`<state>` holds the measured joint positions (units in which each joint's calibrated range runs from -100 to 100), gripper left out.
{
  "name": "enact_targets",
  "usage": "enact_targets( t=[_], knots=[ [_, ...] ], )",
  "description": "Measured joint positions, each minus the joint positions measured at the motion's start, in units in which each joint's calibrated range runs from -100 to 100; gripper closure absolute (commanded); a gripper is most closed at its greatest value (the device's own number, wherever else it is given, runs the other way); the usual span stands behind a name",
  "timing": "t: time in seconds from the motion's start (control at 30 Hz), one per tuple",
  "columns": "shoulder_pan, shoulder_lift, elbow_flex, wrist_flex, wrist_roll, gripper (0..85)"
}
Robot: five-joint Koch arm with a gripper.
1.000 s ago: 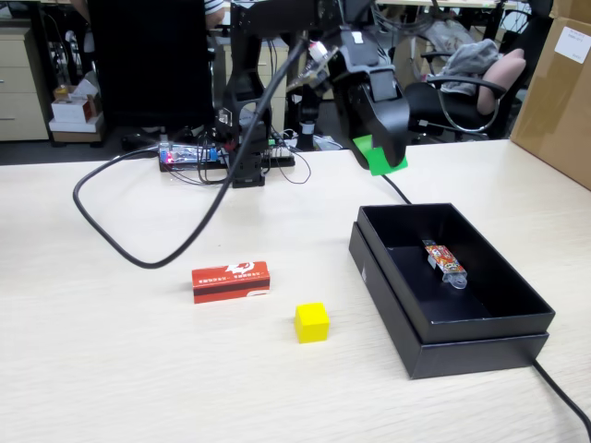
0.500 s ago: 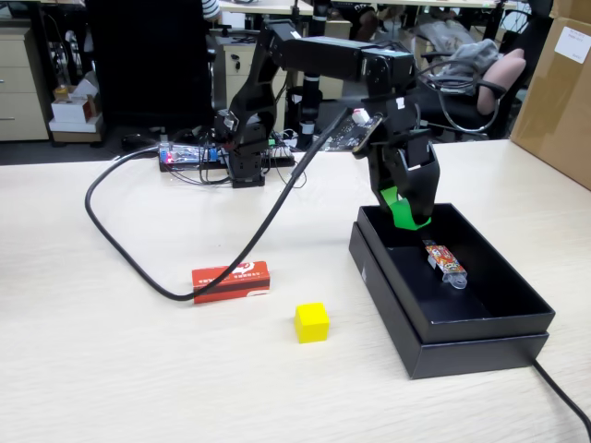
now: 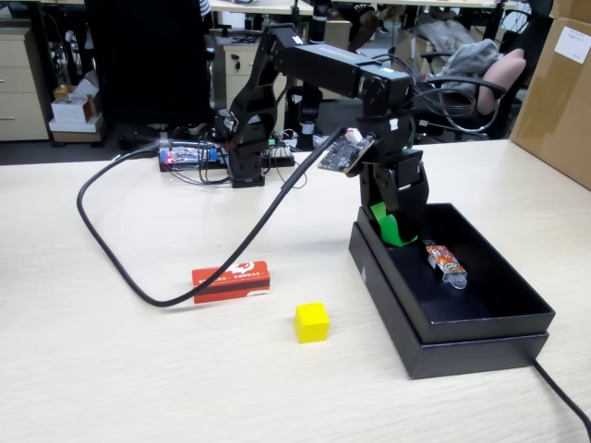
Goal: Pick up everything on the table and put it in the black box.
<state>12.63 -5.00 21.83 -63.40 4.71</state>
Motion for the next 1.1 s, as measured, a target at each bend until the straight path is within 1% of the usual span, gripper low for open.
enact_targets(
  t=[0.23,0.3,0.37,0.67,0.7,0.77,0.97,1.1],
  knots=[
    [-0.10,-0.13,-0.73,0.08,-0.20,58.7],
    [-0.10,-0.76,-0.73,0.08,-0.20,52.8],
    [-0.15,-2.79,-1.10,0.08,-0.20,50.7],
    [-0.59,-31.67,-1.37,-2.38,-0.44,50.5],
    [-0.88,-34.45,-1.83,-2.80,-0.63,48.3],
    [-2.00,-38.38,-4.66,-2.80,-1.27,44.3],
    [-9.18,-39.65,-15.25,-2.80,-4.40,39.1],
    [-13.63,-38.51,-23.93,-1.32,-6.89,38.8]
  ],
)
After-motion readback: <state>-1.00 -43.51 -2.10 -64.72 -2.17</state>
